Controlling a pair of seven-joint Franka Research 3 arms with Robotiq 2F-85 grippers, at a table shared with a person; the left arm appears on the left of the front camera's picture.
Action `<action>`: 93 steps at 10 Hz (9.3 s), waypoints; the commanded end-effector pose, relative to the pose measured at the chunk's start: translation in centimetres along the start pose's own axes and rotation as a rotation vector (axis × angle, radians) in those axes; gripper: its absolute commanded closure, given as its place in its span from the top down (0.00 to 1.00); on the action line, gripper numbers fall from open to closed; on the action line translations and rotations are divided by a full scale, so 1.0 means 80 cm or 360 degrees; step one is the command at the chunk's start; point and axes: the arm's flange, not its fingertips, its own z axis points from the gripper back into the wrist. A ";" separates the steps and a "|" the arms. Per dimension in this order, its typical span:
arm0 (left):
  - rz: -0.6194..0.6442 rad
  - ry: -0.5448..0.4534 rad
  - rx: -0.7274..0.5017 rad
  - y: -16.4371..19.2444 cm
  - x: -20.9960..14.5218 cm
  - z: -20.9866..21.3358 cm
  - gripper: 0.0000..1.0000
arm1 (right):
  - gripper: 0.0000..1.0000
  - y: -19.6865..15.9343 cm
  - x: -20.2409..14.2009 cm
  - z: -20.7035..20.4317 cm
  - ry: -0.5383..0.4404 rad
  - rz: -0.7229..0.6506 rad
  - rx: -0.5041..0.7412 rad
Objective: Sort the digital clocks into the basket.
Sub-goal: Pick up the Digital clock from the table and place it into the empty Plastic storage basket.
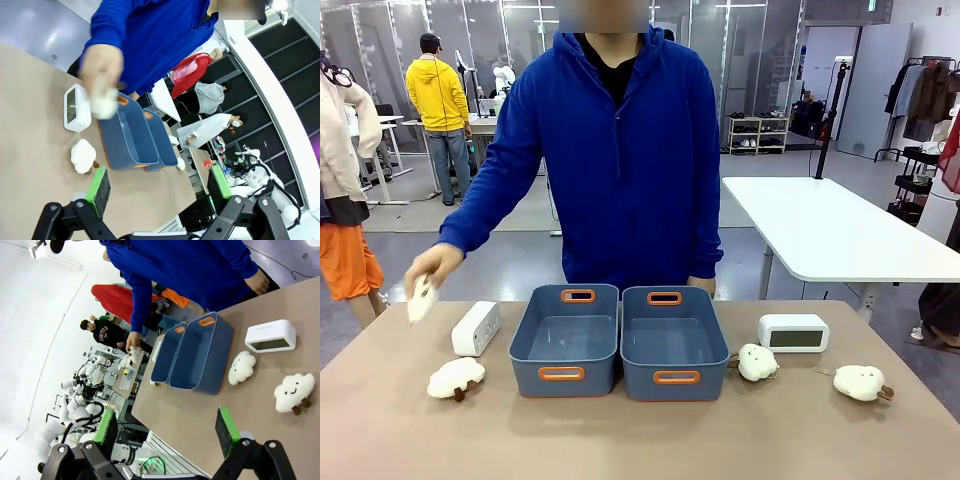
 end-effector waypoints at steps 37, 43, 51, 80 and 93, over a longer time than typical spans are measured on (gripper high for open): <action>-0.0016 -0.0015 -0.0029 -0.002 0.002 0.001 1.00 | 1.00 -0.190 0.110 -0.472 0.1939 0.2144 -0.0634; -0.0016 -0.0015 -0.0029 -0.002 0.002 0.001 1.00 | 0.00 -0.181 0.111 -0.473 0.1931 0.2094 -0.0581; -0.0016 -0.0015 -0.0029 -0.002 0.002 0.001 1.00 | 0.23 0.073 0.008 -0.532 0.2000 0.2239 -0.0515; -0.0016 -0.0015 -0.0029 -0.002 0.002 0.001 1.00 | 0.23 0.076 -0.100 -0.632 0.1681 0.2425 -0.0793; -0.0016 -0.0015 -0.0029 -0.002 0.002 0.001 1.00 | 1.00 0.072 -0.095 -0.617 0.1673 0.2415 -0.0742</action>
